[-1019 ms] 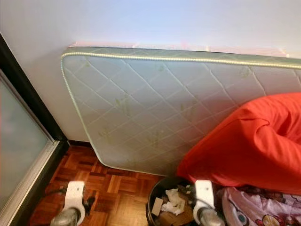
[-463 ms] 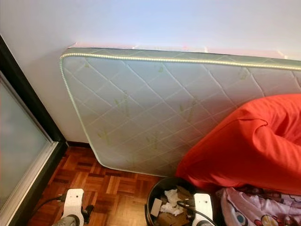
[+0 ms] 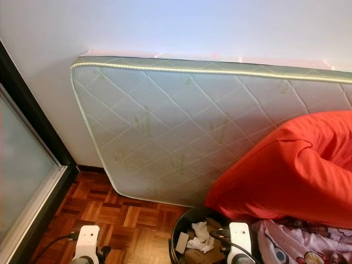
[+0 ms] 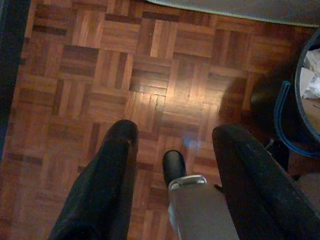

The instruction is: Clean up the room

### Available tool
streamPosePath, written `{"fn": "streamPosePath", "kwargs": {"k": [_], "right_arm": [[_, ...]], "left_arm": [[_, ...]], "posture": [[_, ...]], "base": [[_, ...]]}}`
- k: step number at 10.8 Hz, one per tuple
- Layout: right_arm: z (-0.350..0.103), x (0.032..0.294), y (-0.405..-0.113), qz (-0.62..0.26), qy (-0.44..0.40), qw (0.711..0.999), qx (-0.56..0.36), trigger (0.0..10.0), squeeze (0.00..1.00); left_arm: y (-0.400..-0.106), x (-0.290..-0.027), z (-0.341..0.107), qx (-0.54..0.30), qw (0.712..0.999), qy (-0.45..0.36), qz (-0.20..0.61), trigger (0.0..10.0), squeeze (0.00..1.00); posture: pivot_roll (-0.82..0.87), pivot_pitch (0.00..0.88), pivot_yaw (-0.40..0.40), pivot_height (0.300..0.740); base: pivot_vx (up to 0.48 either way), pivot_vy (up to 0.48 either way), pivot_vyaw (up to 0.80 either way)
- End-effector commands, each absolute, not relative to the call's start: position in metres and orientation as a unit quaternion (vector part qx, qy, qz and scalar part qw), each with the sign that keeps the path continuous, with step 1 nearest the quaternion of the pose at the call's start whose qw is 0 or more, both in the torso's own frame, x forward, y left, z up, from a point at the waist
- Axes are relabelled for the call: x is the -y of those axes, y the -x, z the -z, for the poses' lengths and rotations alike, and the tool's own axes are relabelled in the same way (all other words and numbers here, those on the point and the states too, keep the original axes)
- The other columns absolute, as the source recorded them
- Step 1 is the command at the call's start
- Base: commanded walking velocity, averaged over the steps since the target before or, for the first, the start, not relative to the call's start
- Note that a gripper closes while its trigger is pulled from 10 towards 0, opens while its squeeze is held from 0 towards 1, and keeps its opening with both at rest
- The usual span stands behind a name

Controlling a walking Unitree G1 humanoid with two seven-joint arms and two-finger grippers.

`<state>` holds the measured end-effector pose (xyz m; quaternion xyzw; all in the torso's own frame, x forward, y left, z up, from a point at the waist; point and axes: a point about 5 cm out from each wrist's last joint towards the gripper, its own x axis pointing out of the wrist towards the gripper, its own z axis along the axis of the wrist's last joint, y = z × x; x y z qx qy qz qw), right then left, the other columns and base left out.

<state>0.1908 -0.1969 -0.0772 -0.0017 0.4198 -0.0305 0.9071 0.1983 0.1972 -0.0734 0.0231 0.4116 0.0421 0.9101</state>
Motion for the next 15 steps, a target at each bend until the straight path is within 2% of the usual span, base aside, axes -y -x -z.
{"fn": "streamPosePath", "kwargs": {"k": [1,8,15], "right_arm": [[0.0805,0.1966,-0.1849,0.033,-0.002,0.902,-0.430,10.0,0.00],[0.0830,0.1996,-0.1784,0.039,-0.001,0.899,-0.437,10.0,0.00],[0.0823,0.1972,-0.1806,0.036,-0.002,0.901,-0.433,10.0,0.00]], "left_arm": [[-0.1912,-0.1969,0.0775,-0.425,0.904,-0.022,-0.040,10.0,0.00],[-0.1917,-0.1893,0.0783,-0.425,0.905,-0.017,-0.035,10.0,0.00],[-0.1897,-0.1895,0.0791,-0.424,0.905,-0.016,-0.034,10.0,0.00]], "posture": [[0.06,0.000,-0.045,0.740],[0.04,0.022,-0.040,0.740],[0.04,0.037,-0.041,0.740]], "base": [[0.000,0.000,0.00],[0.000,0.000,0.00],[-0.249,0.000,0.00]]}}
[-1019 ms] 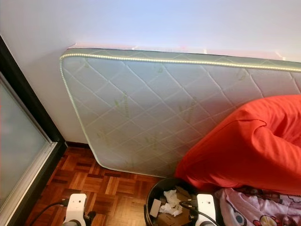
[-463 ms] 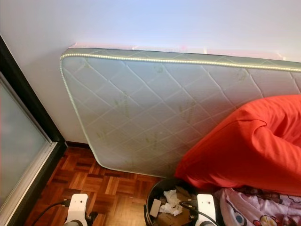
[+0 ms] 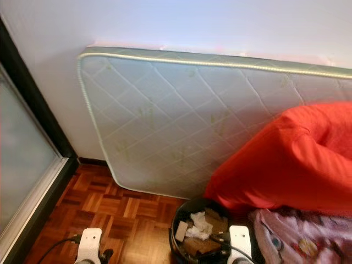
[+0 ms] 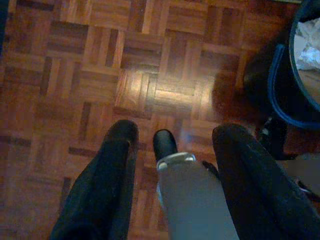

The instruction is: Clean up the room

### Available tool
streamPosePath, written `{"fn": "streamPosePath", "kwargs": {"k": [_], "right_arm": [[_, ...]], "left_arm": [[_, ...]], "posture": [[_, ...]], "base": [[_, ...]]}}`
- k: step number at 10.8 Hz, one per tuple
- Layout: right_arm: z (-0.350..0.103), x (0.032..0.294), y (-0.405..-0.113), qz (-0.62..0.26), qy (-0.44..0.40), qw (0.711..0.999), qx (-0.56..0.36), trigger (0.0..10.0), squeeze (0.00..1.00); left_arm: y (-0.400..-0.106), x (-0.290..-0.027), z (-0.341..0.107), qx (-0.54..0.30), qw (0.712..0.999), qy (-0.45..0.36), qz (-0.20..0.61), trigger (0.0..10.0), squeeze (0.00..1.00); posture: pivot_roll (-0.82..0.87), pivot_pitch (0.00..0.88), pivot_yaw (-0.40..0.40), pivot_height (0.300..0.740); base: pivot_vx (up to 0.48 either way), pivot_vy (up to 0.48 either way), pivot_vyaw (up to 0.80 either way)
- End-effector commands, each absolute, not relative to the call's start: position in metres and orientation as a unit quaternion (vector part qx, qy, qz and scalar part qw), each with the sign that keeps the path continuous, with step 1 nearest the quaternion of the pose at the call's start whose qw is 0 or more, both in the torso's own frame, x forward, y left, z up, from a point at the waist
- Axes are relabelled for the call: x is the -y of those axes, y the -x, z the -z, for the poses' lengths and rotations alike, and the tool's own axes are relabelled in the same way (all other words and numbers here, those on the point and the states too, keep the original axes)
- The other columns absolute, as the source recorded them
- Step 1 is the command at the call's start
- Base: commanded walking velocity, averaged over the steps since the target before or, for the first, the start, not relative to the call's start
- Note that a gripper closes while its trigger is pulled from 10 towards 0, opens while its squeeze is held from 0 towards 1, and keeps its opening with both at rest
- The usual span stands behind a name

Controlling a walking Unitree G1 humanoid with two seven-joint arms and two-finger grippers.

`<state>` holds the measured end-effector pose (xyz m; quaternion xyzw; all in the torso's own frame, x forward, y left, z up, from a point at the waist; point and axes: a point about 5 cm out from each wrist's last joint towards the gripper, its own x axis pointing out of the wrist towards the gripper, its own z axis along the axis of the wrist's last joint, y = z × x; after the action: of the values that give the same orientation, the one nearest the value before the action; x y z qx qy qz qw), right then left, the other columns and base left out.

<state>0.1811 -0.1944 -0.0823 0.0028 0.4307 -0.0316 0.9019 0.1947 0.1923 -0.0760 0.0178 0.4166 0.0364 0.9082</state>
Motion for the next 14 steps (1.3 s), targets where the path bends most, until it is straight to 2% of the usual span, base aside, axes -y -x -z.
{"fn": "streamPosePath", "kwargs": {"k": [1,14], "right_arm": [[0.0823,0.1969,-0.1807,0.036,-0.002,0.901,-0.433,10.0,0.00],[0.0829,0.1963,-0.1797,0.035,-0.002,0.900,-0.435,10.0,0.00]], "left_arm": [[-0.1899,-0.1890,0.0791,-0.424,0.905,-0.016,-0.033,10.0,0.00],[-0.1952,-0.1859,0.0763,-0.413,0.910,-0.016,-0.030,10.0,0.00]], "posture": [[0.04,0.038,-0.041,0.740],[0.04,0.044,-0.039,0.740]], "base": [[-0.255,0.000,0.00],[-0.256,0.000,0.00]]}}
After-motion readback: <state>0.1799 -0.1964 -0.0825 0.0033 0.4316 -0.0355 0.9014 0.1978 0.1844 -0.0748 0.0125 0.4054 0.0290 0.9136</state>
